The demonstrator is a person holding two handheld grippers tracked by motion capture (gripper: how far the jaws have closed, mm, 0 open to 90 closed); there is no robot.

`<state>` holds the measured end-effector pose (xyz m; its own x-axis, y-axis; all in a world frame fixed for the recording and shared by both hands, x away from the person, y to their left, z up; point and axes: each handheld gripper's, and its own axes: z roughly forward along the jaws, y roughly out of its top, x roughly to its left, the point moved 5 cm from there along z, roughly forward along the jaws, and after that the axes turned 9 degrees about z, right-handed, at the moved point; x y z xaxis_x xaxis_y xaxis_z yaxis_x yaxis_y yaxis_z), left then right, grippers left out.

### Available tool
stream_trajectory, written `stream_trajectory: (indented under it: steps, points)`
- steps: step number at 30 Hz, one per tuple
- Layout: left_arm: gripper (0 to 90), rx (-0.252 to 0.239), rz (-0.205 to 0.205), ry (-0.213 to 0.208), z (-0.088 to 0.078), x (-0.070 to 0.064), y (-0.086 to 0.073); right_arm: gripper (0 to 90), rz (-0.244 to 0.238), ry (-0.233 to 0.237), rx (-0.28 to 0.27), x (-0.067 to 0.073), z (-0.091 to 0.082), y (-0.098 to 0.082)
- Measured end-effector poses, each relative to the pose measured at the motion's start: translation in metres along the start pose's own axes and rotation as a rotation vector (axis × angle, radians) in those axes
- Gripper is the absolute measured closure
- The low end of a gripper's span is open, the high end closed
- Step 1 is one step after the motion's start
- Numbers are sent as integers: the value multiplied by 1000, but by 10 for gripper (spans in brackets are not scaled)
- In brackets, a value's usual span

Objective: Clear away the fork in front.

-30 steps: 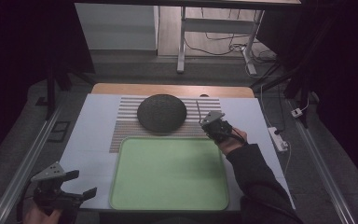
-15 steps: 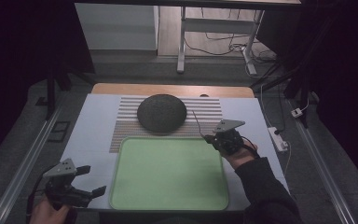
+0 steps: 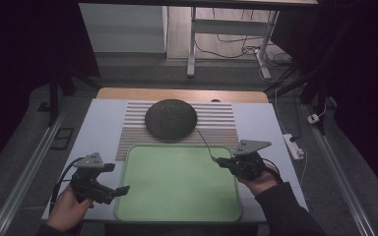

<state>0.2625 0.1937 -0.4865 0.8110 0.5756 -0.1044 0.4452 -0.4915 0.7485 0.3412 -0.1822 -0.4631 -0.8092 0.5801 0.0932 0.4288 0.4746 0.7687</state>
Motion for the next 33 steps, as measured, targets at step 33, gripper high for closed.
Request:
stream_trajectory:
  steps: [33]
  points:
    - [0,108,416,-174,83,-14,86,895,-44,359,42,75,0,-19]
